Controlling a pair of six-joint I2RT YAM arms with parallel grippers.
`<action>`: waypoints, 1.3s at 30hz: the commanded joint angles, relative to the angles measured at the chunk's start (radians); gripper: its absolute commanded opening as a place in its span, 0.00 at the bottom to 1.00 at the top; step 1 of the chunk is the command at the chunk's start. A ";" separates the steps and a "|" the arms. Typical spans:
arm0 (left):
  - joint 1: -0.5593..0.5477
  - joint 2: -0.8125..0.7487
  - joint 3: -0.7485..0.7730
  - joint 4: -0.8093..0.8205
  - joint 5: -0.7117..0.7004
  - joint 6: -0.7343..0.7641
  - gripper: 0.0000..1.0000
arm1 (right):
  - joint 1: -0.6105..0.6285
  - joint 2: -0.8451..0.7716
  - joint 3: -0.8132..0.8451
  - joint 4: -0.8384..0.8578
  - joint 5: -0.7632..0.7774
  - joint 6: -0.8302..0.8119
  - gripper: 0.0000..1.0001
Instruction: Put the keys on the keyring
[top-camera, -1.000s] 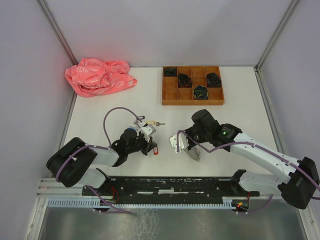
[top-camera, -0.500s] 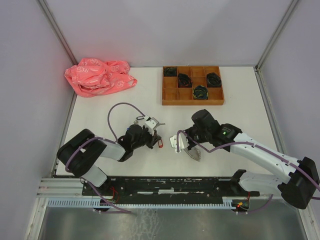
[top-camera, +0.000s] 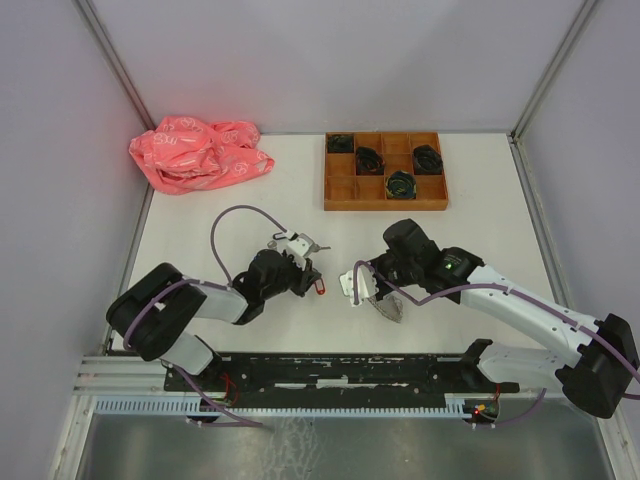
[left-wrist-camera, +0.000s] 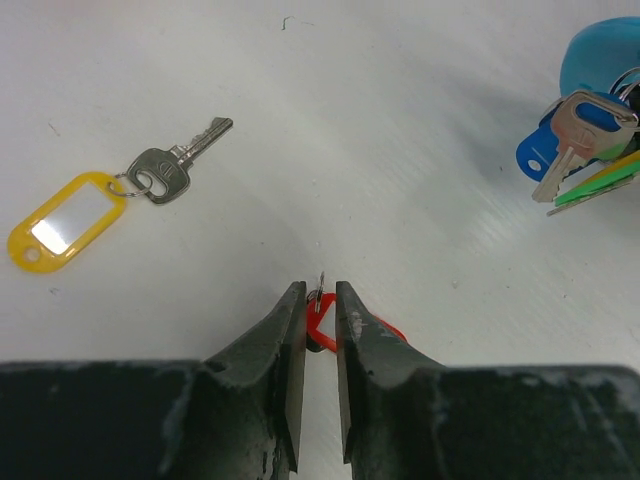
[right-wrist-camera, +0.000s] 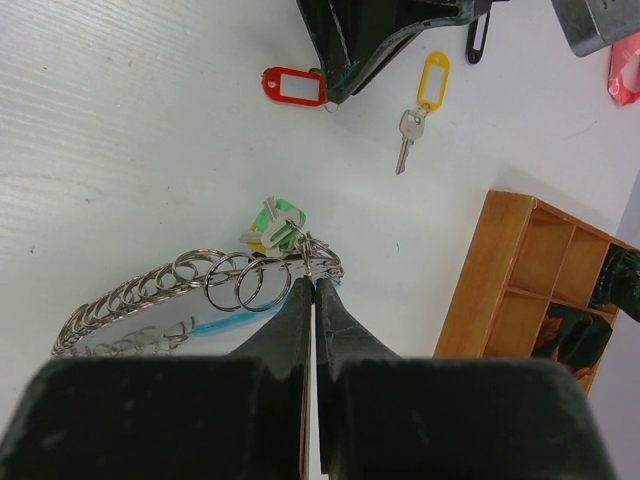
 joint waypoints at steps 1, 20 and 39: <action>0.000 -0.028 -0.004 0.017 -0.015 0.007 0.25 | 0.007 -0.009 0.041 0.024 -0.004 0.012 0.01; 0.002 0.046 0.019 0.023 0.017 0.033 0.23 | 0.010 -0.006 0.042 0.020 -0.005 0.013 0.01; 0.002 0.050 0.028 0.050 0.041 0.061 0.23 | 0.010 0.005 0.045 0.014 -0.009 0.014 0.01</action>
